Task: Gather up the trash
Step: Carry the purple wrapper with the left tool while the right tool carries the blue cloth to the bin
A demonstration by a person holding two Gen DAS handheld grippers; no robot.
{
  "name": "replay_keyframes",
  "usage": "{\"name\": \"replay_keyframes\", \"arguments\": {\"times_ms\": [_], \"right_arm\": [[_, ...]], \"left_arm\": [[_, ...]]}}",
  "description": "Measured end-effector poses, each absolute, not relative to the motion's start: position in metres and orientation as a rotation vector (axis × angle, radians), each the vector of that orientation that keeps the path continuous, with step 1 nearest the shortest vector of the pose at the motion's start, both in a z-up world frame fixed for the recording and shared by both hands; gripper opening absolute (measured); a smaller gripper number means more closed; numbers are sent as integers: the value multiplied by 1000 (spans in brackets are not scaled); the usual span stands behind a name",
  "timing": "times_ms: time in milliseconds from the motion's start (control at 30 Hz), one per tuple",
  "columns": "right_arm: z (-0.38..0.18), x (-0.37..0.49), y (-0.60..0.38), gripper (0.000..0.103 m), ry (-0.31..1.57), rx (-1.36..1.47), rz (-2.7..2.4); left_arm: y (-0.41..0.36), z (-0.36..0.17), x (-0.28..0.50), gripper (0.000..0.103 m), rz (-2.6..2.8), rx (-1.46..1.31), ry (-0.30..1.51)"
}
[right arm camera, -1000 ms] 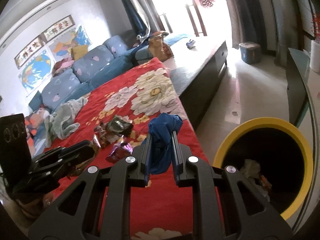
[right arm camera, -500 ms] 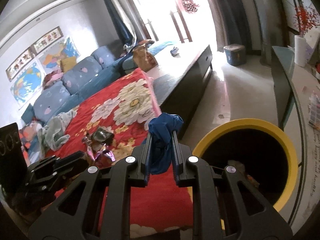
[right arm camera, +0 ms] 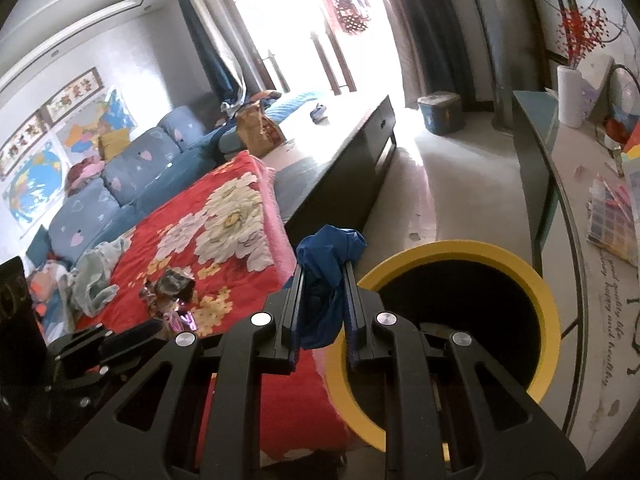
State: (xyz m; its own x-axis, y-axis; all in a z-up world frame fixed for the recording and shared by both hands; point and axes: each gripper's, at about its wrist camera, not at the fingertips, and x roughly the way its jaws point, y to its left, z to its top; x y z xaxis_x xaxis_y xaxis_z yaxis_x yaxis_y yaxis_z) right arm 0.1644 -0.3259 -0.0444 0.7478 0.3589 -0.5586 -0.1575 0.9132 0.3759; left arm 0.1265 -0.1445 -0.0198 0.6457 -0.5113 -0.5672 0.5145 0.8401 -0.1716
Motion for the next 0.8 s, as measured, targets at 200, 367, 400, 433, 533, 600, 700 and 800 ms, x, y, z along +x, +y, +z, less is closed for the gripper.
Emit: {"name": "replay_keyframes", "arguments": {"times_ms": [200,367,400,433,533,600,700,800], "right_arm": [[-50,166,-341,12,673,336,251],[-55,168,-355,12,673,353,214],[-56,169,-358,12,675,360,208],[-57,169,-362,12,676,366,201],[-61,171,-370,12,677,382,181],[-63,171,-374,12,678,390,171],[-66,172,-382,12,679,401,152],[-70,173,-390,12,682,411,134]], "left_arm": [[-166,-25,127,18,-615,30,648],[-179,-29,128,18,-633,49,648],[-182,-29,129,18,-637,52,649],[-185,-30,129,18,-642,56,649],[-192,-32,130,18,-652,64,649],[-198,-33,131,18,-656,68,651],[-203,-35,133,18,-662,73,653],[-209,-38,135,18,-667,77,654]]}}
